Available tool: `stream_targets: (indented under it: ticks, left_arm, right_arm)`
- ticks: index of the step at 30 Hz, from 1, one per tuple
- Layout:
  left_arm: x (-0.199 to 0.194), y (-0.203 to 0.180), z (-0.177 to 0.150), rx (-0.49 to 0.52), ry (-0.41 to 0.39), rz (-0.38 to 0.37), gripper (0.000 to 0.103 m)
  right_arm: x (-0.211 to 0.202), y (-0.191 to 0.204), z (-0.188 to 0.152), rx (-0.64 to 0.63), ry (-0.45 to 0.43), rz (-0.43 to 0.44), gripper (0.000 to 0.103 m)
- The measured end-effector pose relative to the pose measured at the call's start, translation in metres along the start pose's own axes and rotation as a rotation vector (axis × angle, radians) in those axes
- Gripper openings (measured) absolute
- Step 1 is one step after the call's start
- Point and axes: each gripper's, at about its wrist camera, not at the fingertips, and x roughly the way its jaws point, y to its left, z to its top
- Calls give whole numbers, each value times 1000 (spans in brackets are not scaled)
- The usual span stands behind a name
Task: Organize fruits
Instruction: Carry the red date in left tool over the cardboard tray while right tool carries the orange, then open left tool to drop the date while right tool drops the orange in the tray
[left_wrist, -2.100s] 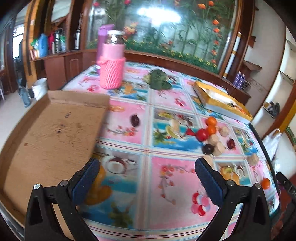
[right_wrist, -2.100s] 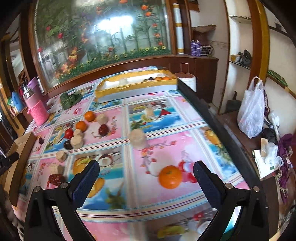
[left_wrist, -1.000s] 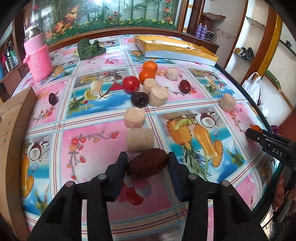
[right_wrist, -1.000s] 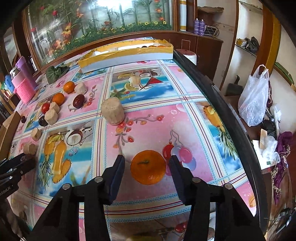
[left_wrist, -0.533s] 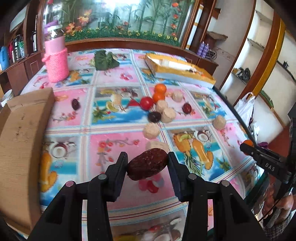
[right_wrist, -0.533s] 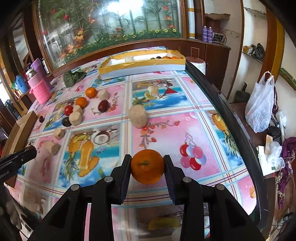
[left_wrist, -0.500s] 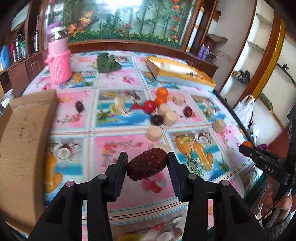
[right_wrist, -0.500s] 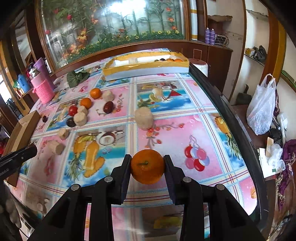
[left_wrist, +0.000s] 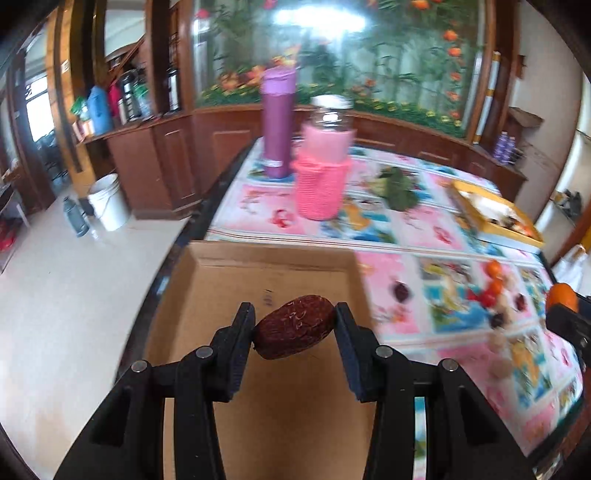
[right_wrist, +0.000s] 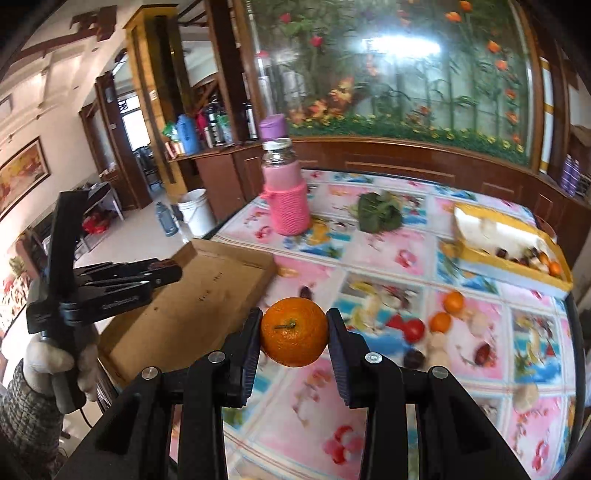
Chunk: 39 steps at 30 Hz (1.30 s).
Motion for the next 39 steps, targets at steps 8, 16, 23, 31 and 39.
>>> stream_targets:
  ticks: [8,16,23,31,39]
  left_arm:
    - [94,57,25,-127,151,39,43]
    - [122,63,28,-143,210,45,43]
    - [126,72,23,-191,225,31,50]
    - [77,69,22,-224,145,50,52]
    - [-32,4,-6,-148,-127,22,70]
  right_arm:
    - [159,67,42,-77,166,63,38]
    - [241,71,37,-80,291,41,38]
    - [253,77,33,-111,300,22,49]
    - [206,70,41,-128,200,-1,65]
    - [102,12,17,-138,77,-80,74]
